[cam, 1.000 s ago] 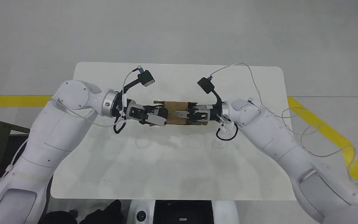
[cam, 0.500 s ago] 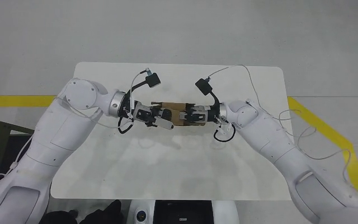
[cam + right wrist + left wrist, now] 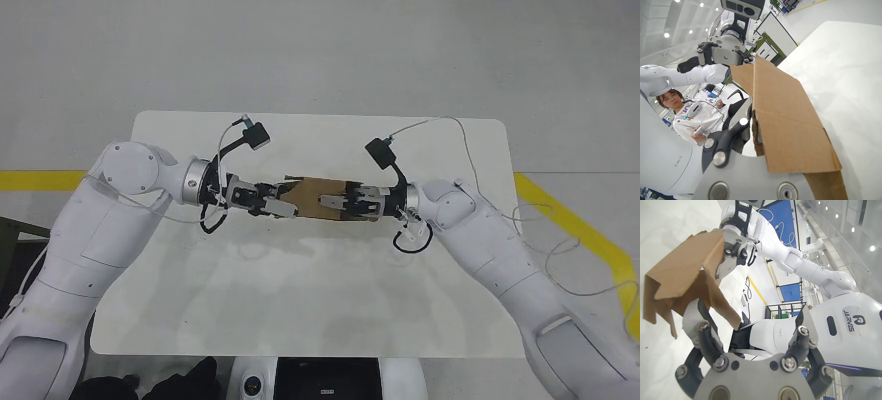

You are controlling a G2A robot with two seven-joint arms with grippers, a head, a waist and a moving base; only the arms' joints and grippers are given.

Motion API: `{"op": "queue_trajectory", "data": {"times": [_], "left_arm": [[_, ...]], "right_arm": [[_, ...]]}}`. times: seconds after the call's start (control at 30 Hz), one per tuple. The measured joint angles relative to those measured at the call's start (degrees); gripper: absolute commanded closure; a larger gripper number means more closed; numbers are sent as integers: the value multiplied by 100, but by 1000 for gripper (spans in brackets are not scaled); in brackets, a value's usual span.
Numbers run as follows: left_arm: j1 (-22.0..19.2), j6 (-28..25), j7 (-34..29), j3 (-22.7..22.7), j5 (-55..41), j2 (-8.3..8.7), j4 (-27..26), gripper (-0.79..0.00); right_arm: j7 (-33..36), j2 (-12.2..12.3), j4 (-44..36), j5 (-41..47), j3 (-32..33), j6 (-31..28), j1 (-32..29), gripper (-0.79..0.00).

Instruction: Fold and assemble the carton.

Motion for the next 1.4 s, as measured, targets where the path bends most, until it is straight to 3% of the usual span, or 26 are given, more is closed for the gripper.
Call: {"op": "queue_trajectory", "data": {"times": [0.73,1.17,1.4], "left_arm": [[31,74,-109,-182,97,14,-163,-785],[99,134,-110,-212,273,22,-234,-785],[119,163,-192,-177,289,14,-281,-785]], "right_arm": [[0,-102,3,435,-931,0,340,0],[-40,49,-73,320,-142,0,65,0],[-458,111,-211,-244,382,0,-173,0]]}}
